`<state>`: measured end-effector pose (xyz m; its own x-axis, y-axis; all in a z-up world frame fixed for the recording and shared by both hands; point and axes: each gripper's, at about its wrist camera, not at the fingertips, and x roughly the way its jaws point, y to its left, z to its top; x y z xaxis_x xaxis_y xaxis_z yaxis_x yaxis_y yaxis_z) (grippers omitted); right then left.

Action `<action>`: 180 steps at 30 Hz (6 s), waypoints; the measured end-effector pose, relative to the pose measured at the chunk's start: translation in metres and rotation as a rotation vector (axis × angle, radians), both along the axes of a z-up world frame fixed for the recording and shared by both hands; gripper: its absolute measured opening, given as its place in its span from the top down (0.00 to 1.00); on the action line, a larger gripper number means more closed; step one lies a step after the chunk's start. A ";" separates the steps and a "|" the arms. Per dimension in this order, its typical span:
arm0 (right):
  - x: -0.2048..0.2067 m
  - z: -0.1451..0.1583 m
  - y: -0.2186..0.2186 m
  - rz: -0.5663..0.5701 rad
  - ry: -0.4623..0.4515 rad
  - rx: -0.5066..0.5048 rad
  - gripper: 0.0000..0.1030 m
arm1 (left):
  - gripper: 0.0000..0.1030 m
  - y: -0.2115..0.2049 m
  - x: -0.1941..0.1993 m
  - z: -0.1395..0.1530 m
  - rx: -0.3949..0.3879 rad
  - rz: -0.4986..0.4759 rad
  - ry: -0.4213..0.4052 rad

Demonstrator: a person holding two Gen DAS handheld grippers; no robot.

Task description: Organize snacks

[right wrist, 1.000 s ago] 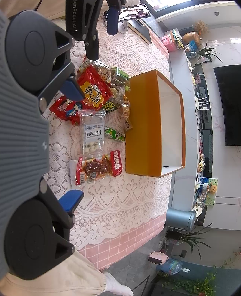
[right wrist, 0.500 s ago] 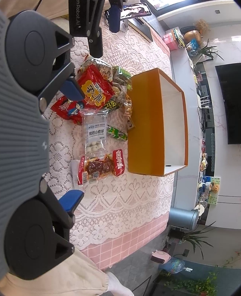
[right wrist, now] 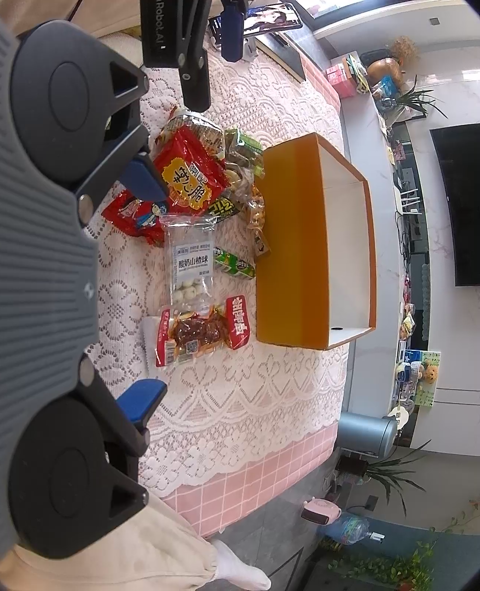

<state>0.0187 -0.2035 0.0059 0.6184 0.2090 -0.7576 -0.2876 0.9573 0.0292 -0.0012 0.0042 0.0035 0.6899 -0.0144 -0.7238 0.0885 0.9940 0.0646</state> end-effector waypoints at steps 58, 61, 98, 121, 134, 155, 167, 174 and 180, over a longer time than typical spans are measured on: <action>0.041 -0.037 -0.008 0.013 -0.028 -0.080 0.34 | 0.35 0.021 0.055 -0.042 -0.213 0.014 0.268; 0.054 -0.043 -0.011 0.003 -0.007 -0.077 0.34 | 0.35 0.018 0.066 -0.054 -0.204 0.015 0.315; 0.115 -0.106 -0.009 0.016 0.053 0.012 0.58 | 0.66 0.011 0.090 -0.080 -0.376 0.080 0.273; 0.087 -0.085 -0.005 0.073 -0.038 -0.029 0.96 | 0.76 0.035 0.064 -0.021 -0.327 0.141 0.044; 0.129 -0.104 -0.006 -0.010 0.072 -0.014 0.42 | 0.76 0.035 0.080 -0.017 -0.315 0.141 0.015; 0.138 -0.105 -0.036 -0.081 0.125 0.141 0.58 | 0.76 0.042 0.087 -0.030 -0.326 0.134 0.041; 0.122 -0.085 -0.033 -0.043 0.102 0.196 0.77 | 0.76 0.039 0.084 -0.027 -0.326 0.123 0.036; 0.123 -0.085 -0.038 -0.089 0.117 0.178 0.78 | 0.76 0.036 0.080 -0.023 -0.319 0.119 0.029; 0.130 -0.095 -0.034 -0.108 0.139 0.121 0.77 | 0.76 0.034 0.078 -0.022 -0.322 0.115 0.028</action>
